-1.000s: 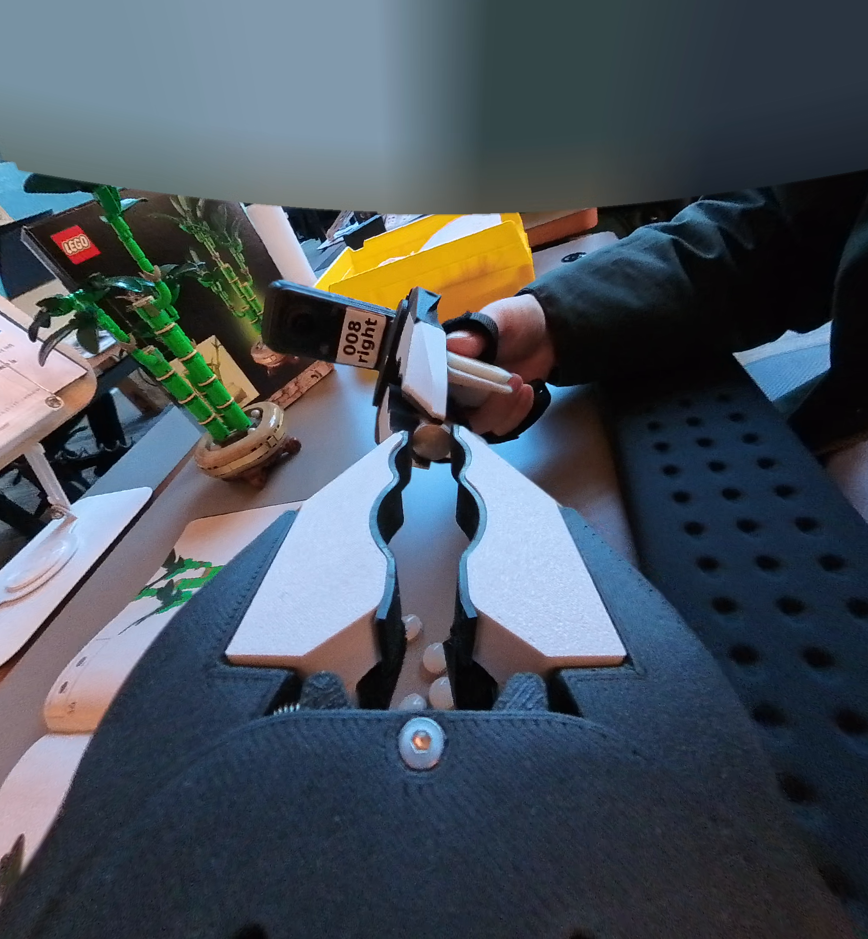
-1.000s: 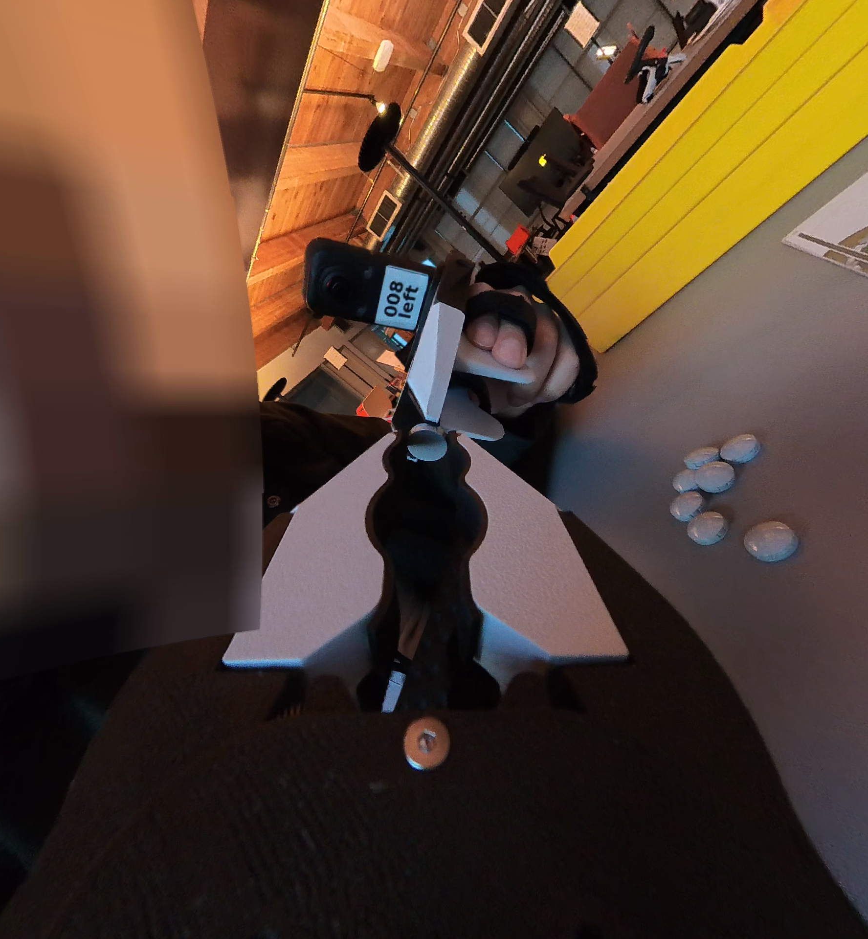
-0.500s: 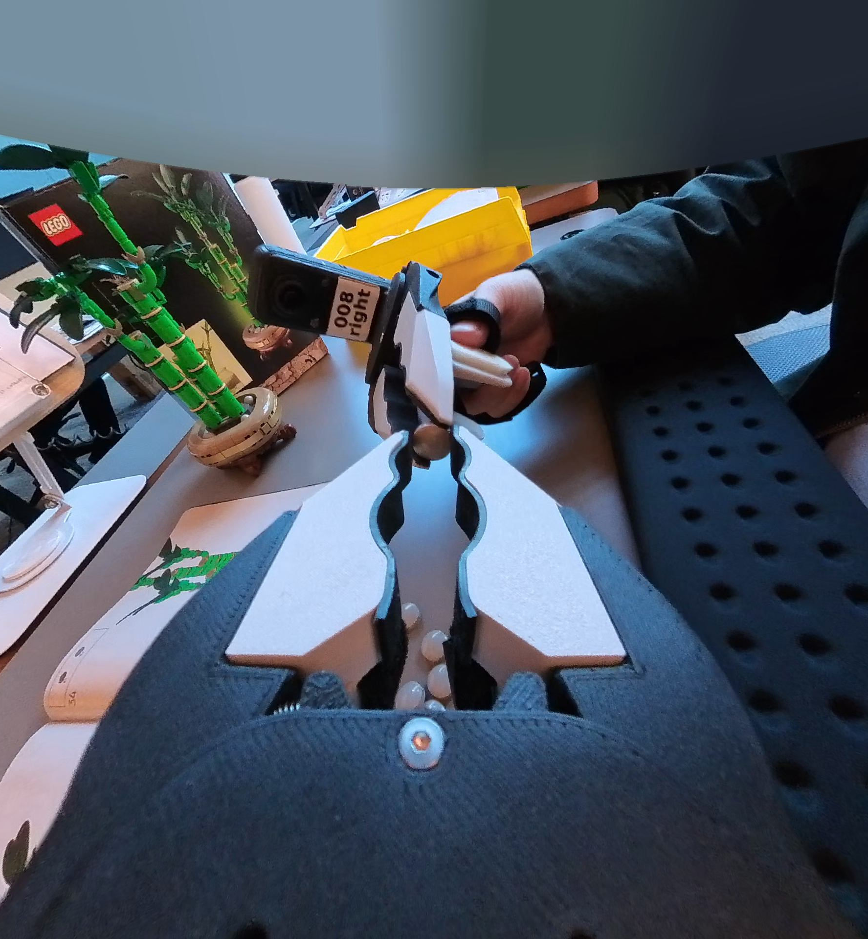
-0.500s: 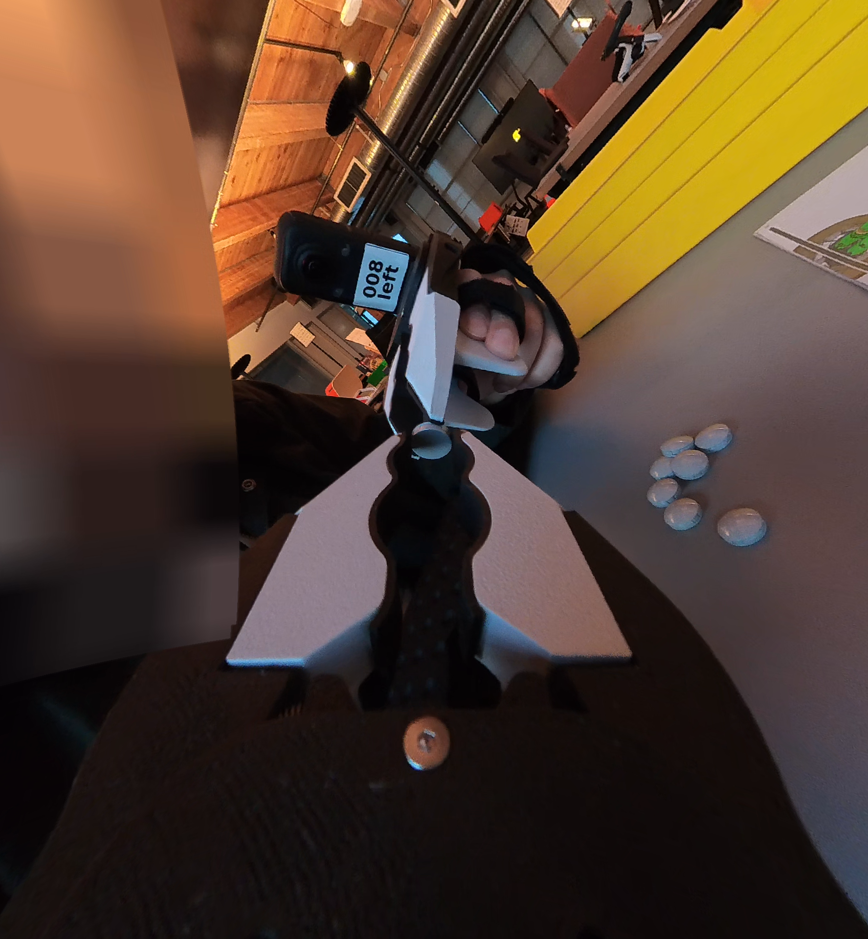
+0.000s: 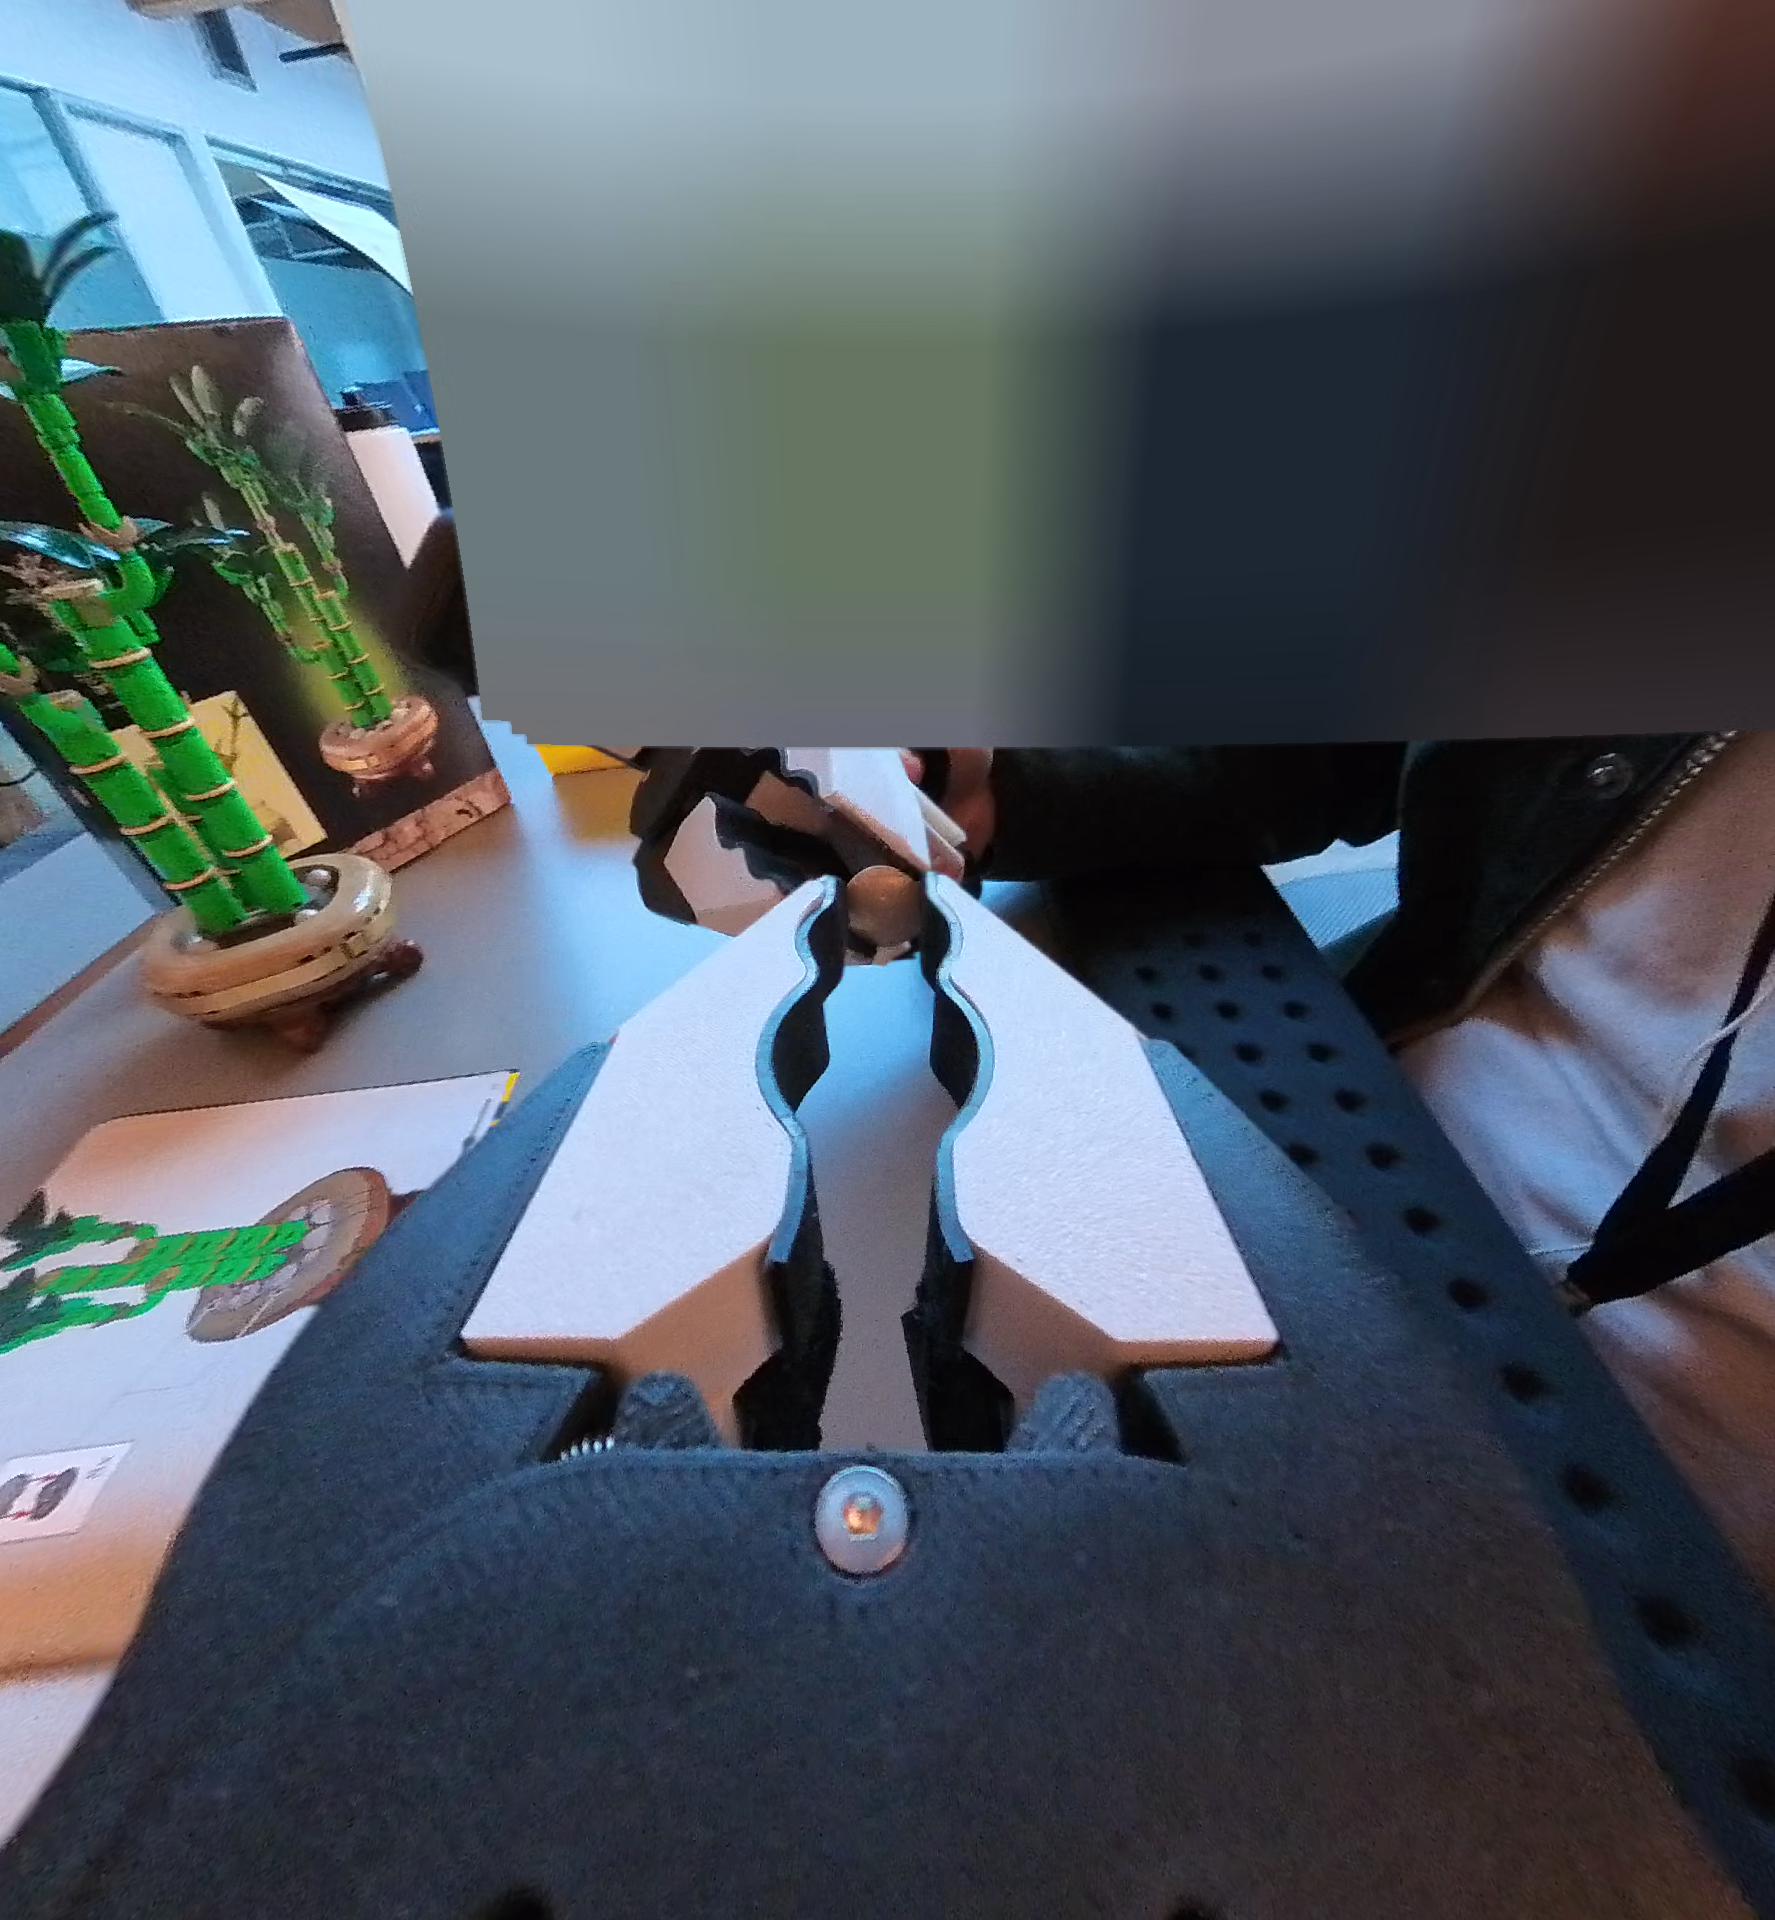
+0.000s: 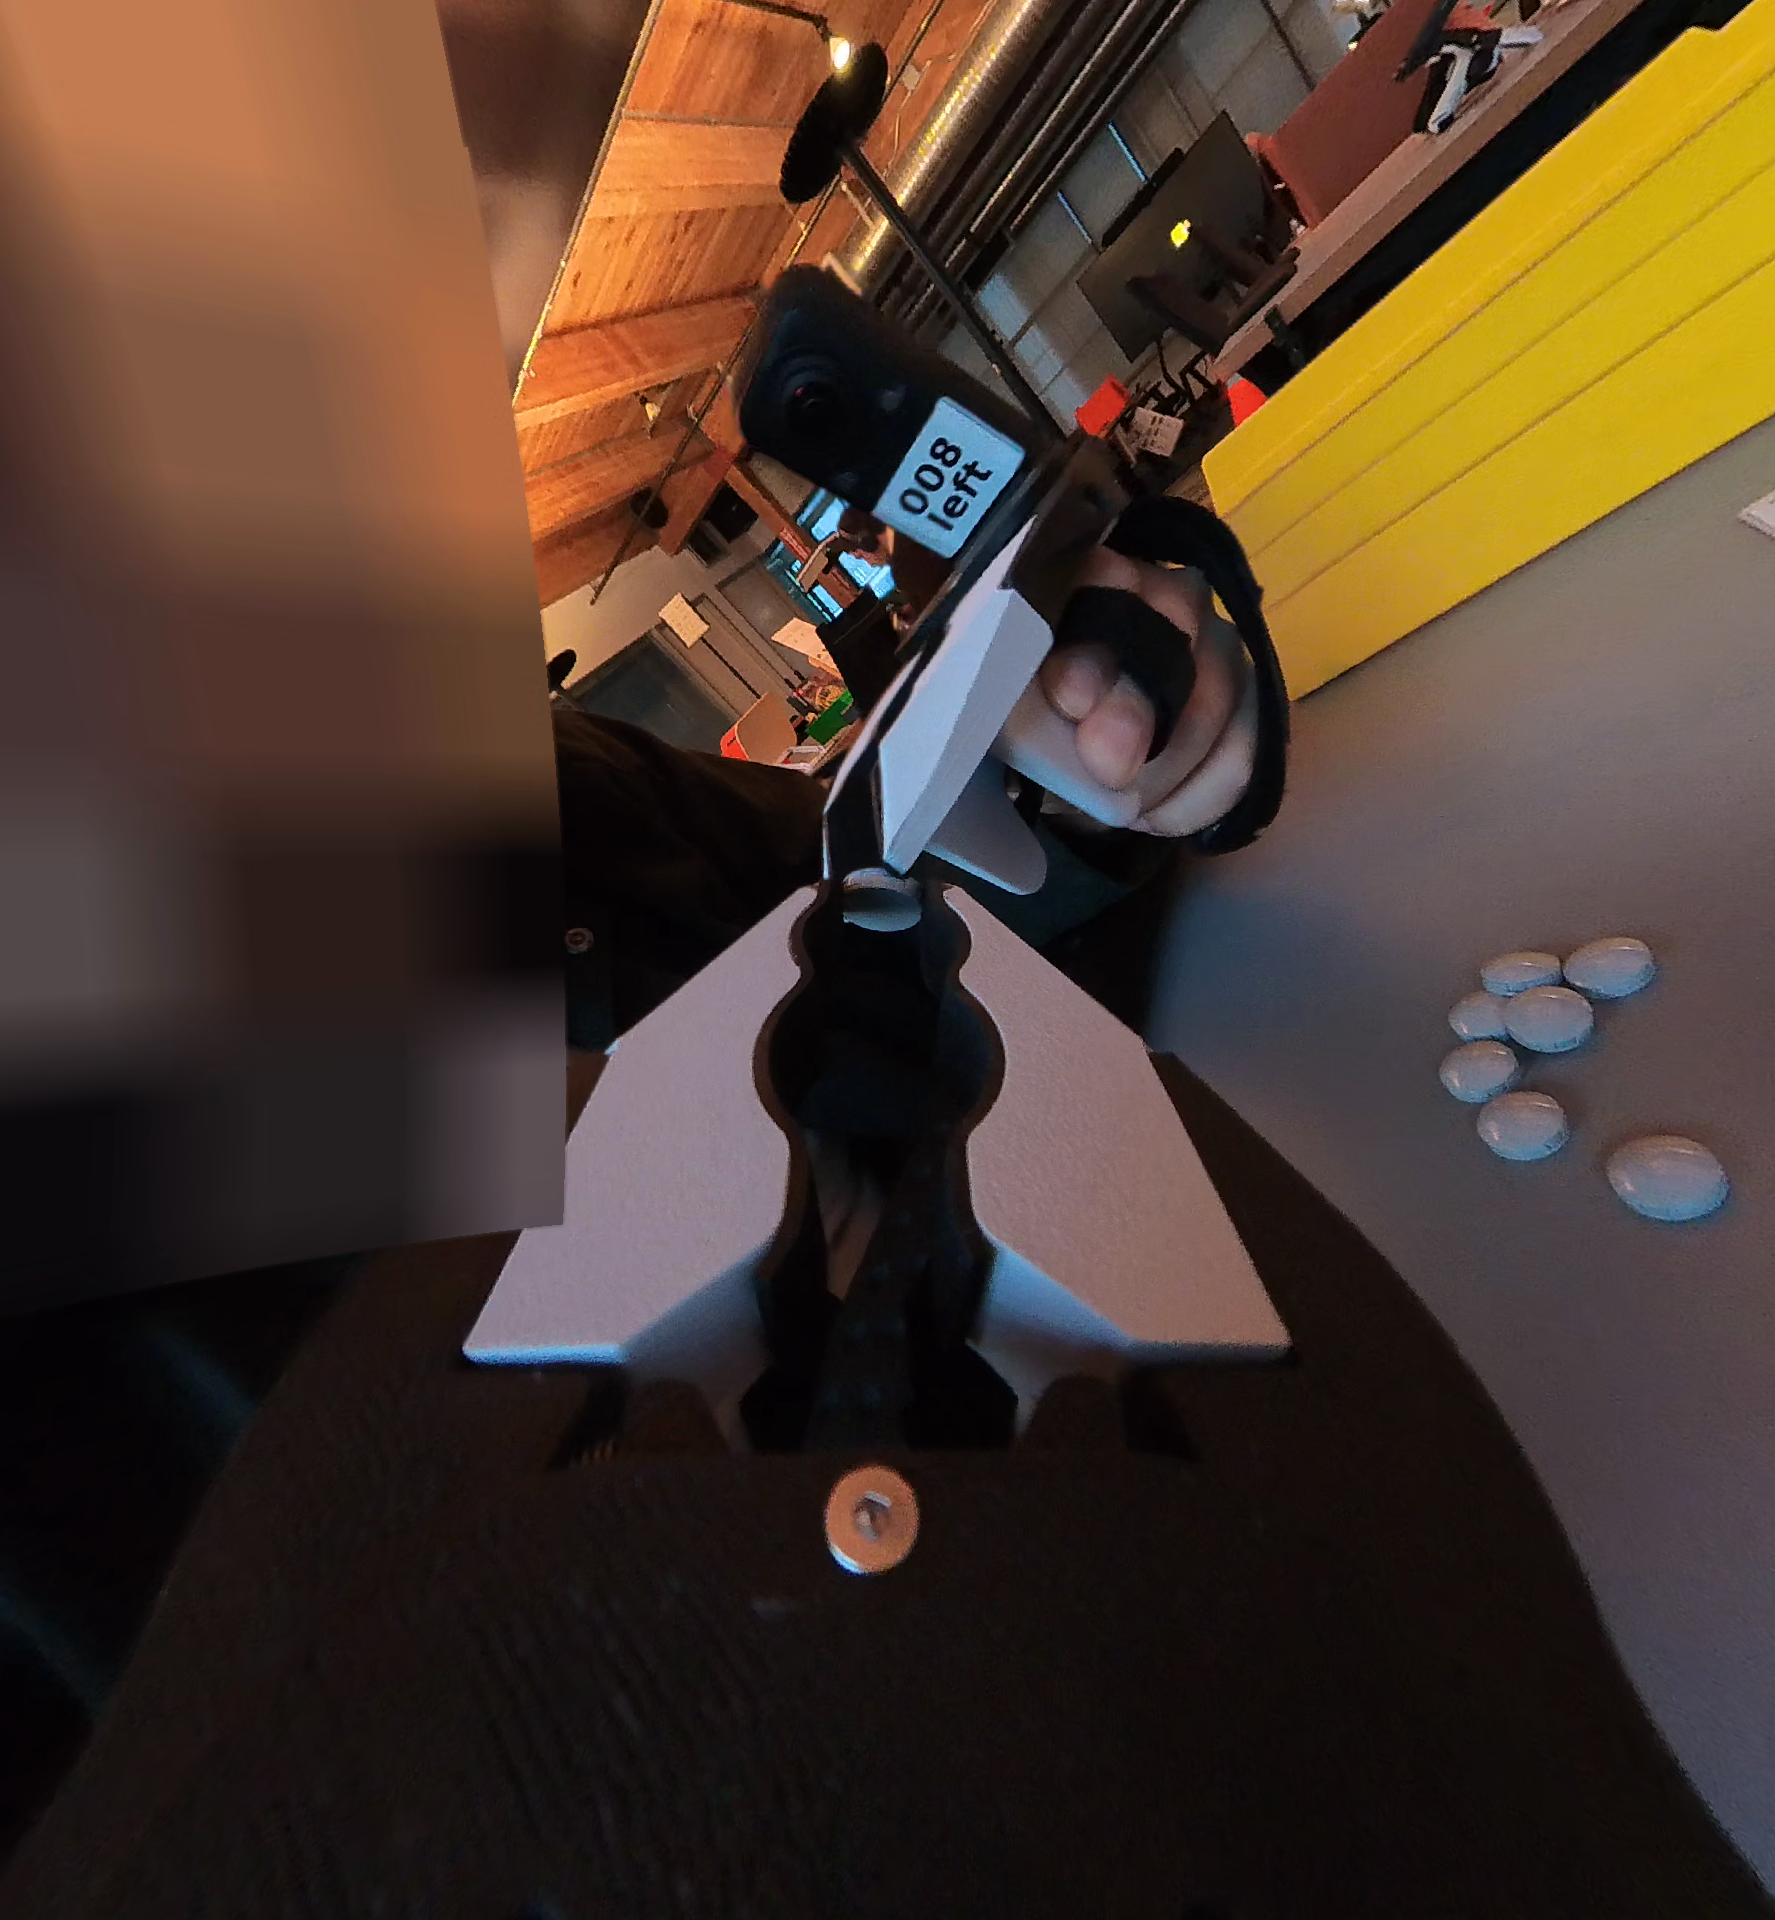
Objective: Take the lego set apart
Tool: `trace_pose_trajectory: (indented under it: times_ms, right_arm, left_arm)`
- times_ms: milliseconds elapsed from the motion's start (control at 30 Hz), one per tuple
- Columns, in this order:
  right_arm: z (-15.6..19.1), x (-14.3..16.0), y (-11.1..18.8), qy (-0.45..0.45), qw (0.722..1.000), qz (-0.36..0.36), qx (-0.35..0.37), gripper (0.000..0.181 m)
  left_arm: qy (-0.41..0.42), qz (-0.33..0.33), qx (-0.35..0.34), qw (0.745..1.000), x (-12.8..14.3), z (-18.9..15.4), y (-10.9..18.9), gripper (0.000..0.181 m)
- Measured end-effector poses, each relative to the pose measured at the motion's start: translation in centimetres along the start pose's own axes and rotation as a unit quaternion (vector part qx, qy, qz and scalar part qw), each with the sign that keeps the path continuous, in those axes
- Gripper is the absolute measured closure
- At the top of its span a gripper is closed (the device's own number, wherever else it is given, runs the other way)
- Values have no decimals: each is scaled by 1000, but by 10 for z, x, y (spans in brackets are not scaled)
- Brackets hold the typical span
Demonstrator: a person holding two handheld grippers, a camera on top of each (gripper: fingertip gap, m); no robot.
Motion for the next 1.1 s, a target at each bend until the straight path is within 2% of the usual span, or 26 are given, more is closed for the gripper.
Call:
trace_pose_trajectory:
  times_ms: [33,367,600,633,700,767,867,900,933,1000,1100]
  right_arm:
    - [1,0,0,7,1000,3,0,167]
    - [13,4,-7,68,997,34,-16,168]
    - [15,7,-10,74,996,45,-28,167]
    - [14,7,-9,74,996,47,-26,170]
    - [13,6,-6,81,996,47,-16,167]
    - [11,2,2,65,997,36,-11,167]
    - [1,4,6,45,998,50,15,167]
    - [-2,5,6,31,998,54,17,167]
    - [-4,6,5,17,998,52,15,167]
    - [-5,8,4,-2,998,56,9,167]
    - [-6,8,4,-7,999,52,10,167]
  left_arm:
    - [6,-4,4,1000,0,0,0,170]
    - [61,-32,58,996,-2,-4,-1,170]
    - [78,-37,77,993,-2,-7,-2,171]
    - [77,-38,74,994,-2,-6,-1,176]
    - [88,-88,74,989,-13,-3,9,181]
    - [68,-101,69,990,-20,-2,16,181]
    - [-13,-36,25,999,-8,-6,8,181]
    - [-29,-19,9,999,-3,-6,3,158]
    - [-42,2,-1,999,2,-7,-1,151]
    - [-73,43,0,996,12,-11,-7,154]
    - [-112,46,-15,993,13,-12,-7,163]
Point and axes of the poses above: each gripper's, where its closed fingertips meet, y back along the fingers, x out of its underside, z = x × y across the jaws, the point moved 8 cm from there along y, back along the fingers, and after that the axes turned 10 degrees about -z, right-handed, at the moved point
